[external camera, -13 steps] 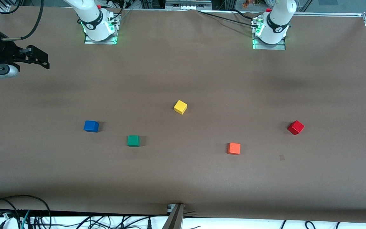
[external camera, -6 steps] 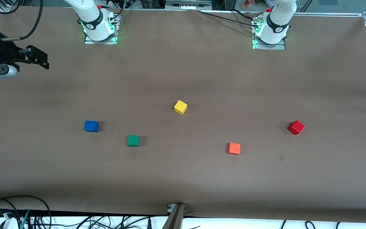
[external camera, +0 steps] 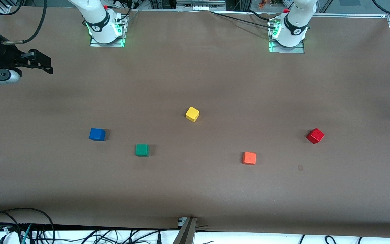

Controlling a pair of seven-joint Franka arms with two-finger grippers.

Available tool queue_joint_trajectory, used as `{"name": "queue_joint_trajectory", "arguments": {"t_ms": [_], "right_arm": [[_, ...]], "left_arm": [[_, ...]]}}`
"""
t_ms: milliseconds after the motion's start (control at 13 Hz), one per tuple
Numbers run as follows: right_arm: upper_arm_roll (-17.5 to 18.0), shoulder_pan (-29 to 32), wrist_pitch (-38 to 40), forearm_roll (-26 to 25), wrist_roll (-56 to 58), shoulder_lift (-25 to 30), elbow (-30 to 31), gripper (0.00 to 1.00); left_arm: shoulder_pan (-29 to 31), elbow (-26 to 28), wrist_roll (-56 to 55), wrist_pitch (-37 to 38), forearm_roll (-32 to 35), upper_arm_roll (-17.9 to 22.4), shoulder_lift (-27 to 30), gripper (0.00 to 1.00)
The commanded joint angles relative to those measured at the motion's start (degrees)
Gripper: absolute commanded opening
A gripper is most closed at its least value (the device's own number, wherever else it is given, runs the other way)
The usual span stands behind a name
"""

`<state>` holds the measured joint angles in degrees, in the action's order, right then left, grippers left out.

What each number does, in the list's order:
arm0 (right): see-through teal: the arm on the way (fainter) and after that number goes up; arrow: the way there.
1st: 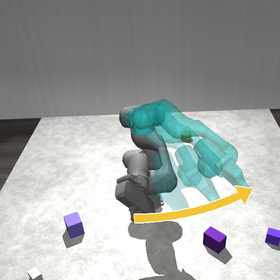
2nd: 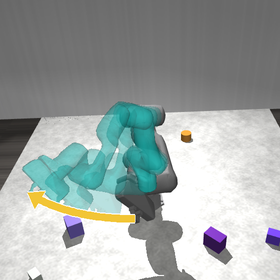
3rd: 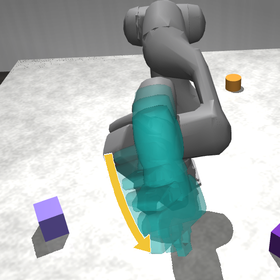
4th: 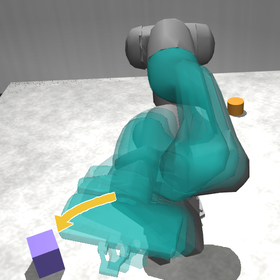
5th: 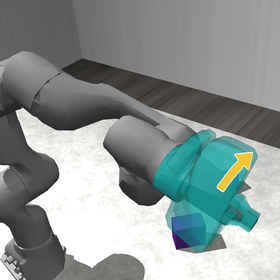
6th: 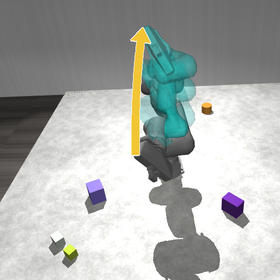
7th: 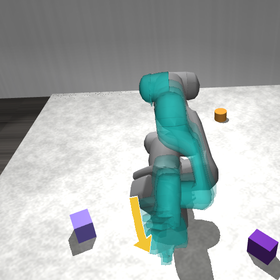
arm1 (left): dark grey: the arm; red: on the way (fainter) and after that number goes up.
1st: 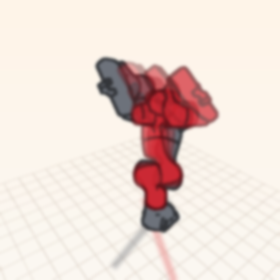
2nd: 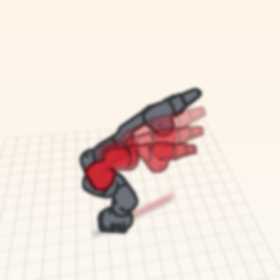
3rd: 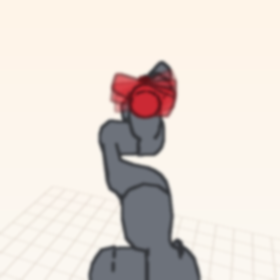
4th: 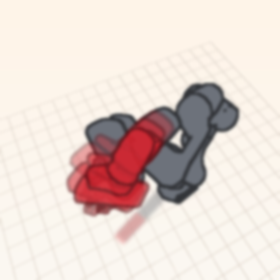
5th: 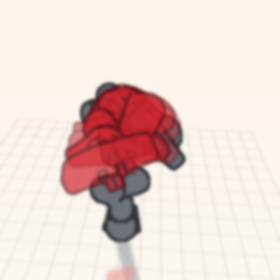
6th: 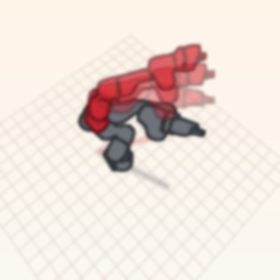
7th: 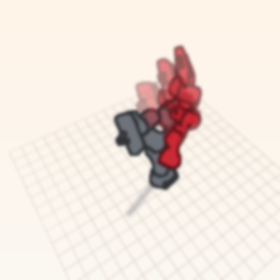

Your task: Pass red block to right arm, stack on blue

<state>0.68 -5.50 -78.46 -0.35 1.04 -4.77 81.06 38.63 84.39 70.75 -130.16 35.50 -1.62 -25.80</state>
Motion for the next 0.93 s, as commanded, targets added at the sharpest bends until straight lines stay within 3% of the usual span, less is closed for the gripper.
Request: {"name": "queue_joint_trajectory", "arguments": {"t_ms": [0,386,618,849], "right_arm": [[0.02,0.14,-0.11,0.62,1.07,-0.07,-0.29,1.00],[0.02,0.14,-0.20,0.62,0.98,-0.07,-0.38,1.00],[0.02,0.14,-0.11,0.70,1.07,-0.24,-0.29,1.00],[0.02,0.14,-0.11,0.70,1.07,-0.24,-0.29,1.00]], "left_arm": [[3.12,-3.62,17.07,-5.69,-11.36,-1.28,-6.35,1.00],[3.56,-7.31,42.06,-4.50,-35.09,-1.28,-12.96,1.00],[3.21,-7.40,52.63,5.06,-45.40,-1.46,-14.46,1.00],[2.59,-7.40,53.35,16.40,-50.77,-3.03,-16.21,1.00]]}}
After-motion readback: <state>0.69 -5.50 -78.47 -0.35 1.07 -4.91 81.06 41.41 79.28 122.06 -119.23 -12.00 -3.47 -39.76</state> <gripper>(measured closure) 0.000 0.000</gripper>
